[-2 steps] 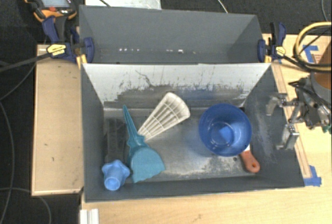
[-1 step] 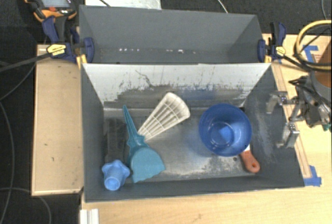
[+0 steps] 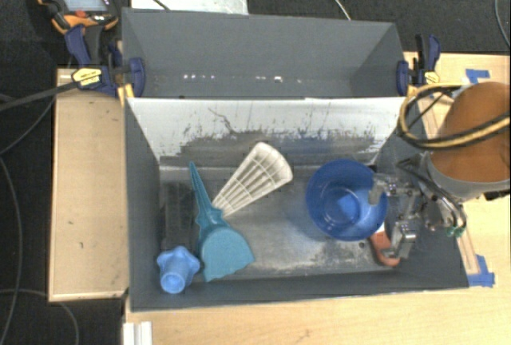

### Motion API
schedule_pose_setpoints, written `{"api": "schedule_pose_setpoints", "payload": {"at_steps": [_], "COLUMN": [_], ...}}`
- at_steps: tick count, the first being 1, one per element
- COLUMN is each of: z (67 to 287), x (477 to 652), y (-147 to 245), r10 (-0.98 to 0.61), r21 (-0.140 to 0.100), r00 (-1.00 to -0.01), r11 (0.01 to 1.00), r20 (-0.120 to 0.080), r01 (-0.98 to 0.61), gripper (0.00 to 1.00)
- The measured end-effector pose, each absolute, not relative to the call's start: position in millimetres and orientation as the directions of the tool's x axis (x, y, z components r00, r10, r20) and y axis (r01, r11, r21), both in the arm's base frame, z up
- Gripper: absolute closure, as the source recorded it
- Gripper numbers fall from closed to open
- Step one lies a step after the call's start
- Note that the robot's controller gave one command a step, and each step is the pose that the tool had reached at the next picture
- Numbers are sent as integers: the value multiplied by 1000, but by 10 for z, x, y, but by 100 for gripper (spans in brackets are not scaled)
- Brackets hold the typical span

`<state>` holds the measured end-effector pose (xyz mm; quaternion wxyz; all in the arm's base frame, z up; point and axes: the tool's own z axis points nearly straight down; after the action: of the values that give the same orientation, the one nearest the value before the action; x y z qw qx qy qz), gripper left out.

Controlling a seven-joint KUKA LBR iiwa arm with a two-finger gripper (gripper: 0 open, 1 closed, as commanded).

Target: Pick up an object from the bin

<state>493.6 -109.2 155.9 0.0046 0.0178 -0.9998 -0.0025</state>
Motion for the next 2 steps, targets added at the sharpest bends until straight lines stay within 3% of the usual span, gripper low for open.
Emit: {"api": "schedule_pose_setpoints", "payload": {"at_steps": [1,2], "z": [1772,757], "x": [4984,4801], "y": [-1105,-958], "r10": [75,129], "r21": [0,3], "r00": [-997,-992], "r11": [997,992], "r20": [-9,8], "r01": [75,129], "gripper": [0,0]}}
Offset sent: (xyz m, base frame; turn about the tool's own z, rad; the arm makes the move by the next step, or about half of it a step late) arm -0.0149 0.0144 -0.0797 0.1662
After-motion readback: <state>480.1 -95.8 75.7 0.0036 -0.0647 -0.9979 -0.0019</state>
